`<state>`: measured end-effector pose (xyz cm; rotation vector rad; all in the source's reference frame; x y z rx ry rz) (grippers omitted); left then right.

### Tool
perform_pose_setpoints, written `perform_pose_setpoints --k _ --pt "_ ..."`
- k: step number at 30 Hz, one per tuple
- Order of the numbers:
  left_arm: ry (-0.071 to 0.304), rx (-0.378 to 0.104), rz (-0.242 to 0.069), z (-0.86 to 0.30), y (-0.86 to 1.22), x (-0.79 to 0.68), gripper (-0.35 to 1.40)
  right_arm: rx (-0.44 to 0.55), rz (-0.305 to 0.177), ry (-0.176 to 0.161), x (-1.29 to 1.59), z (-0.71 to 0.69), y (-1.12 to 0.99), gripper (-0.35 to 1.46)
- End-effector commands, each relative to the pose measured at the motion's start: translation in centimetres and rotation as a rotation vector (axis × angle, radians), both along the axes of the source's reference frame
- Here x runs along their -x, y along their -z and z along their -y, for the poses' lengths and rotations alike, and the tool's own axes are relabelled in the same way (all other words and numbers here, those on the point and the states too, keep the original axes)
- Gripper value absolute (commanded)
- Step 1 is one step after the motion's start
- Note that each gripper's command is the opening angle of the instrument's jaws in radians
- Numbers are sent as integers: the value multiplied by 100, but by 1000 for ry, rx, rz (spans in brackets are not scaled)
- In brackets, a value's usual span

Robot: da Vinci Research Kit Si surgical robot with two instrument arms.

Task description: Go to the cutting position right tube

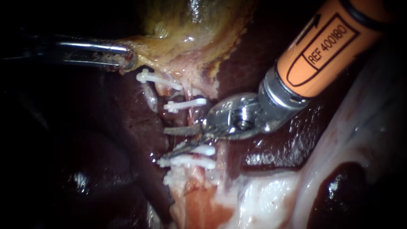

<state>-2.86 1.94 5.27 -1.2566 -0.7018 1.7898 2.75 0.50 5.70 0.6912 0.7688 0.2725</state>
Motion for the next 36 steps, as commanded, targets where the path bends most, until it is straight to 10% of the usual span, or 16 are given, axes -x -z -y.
perform_pose_setpoints --k 1,14,23,36 --pt "0 0 0 0 0 0 -35 0 0 0 1 0 0 54" --pt "-1 0 0 -1 -2 -1 -35 -52 -29 -26 36 -7 18 125" --pt "-1 0 1 -1 -2 -2 -35 -102 -17 -46 75 -23 17 126" --pt "-1 0 1 -1 -2 -1 -35 -133 26 -93 44 -10 -28 133"
